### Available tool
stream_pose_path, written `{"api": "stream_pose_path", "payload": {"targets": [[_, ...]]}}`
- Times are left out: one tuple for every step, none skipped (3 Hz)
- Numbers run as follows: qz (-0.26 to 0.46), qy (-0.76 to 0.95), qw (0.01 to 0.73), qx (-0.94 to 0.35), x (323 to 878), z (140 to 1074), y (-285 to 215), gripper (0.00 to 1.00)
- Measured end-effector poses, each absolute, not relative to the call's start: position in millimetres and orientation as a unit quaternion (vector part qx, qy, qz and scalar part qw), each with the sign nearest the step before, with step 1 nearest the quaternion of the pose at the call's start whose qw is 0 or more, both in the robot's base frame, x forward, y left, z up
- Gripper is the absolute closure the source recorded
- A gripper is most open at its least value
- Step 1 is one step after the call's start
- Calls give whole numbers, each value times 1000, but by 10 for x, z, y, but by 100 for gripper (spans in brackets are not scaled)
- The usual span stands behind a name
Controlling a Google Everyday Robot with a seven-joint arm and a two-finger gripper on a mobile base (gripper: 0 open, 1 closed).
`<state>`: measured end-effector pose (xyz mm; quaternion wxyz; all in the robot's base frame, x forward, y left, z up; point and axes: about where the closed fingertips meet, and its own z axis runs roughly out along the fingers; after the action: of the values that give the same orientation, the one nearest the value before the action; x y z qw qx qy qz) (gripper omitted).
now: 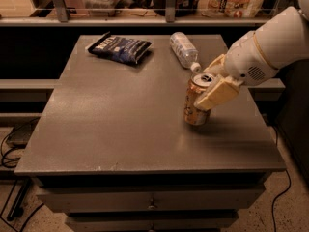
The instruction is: Move orange can near blue chip bag
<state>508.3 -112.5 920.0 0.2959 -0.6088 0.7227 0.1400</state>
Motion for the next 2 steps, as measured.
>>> {"api": "stream_pose_path", "payload": {"targets": [[164,725,336,-579,5355,9262,-955,100],[170,729,366,-553,5764,9328,-827,100]]}}
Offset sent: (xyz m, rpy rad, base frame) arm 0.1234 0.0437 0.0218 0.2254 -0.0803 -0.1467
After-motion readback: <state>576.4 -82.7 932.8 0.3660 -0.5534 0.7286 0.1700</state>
